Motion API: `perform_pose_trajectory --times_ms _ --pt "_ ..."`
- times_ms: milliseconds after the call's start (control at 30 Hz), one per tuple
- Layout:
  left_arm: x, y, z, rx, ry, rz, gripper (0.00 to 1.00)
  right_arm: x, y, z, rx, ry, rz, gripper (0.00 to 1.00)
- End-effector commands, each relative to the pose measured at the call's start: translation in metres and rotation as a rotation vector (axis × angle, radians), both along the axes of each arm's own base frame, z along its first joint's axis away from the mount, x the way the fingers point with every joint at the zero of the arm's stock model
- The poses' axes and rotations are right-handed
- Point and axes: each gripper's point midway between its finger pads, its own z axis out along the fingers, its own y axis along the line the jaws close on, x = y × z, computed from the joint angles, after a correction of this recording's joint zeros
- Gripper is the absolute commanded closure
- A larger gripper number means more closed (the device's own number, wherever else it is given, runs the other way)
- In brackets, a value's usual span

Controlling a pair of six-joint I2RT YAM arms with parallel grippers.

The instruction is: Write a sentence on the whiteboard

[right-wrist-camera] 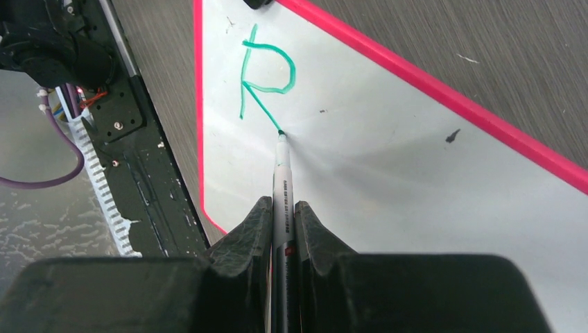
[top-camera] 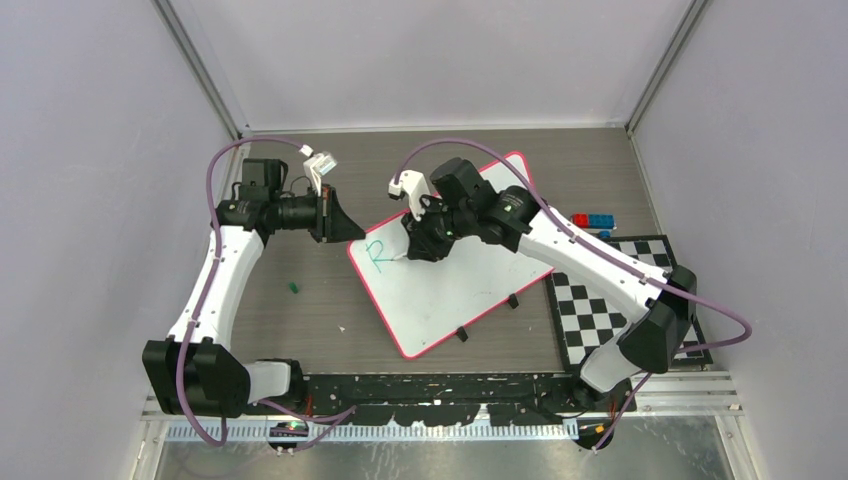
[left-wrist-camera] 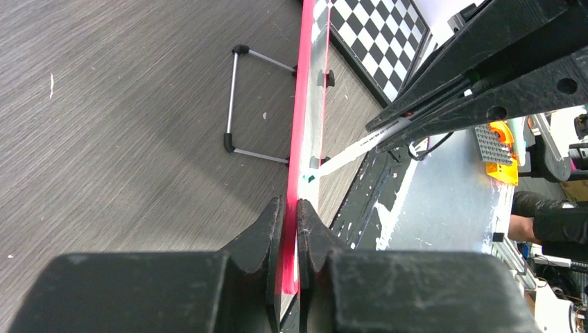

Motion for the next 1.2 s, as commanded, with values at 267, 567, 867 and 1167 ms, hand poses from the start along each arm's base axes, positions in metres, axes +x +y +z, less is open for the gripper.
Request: perform_pose_trajectory --times_ms 267,567,867,1167 --pt "-0.013 -0.007 0.013 -0.030 -0.028 -0.069 0.56 -0.012 -0.006 0.048 0.092 -0.043 0.063 1.00" --pt "-0.014 -0.017 0.009 -0.017 -0.008 -0.121 0.63 -0.011 -0.009 0.065 0.120 -0.049 0.061 1.00" --pt "-0.003 -0.019 0.005 0.024 0.006 -0.160 1.00 -0.011 -0.012 0.060 0.139 -0.004 0.064 1.00" --pt "-0.008 -0.024 -0.012 0.081 0.047 -0.226 1.00 -0.008 -0.026 0.057 0.152 0.006 0.034 1.00"
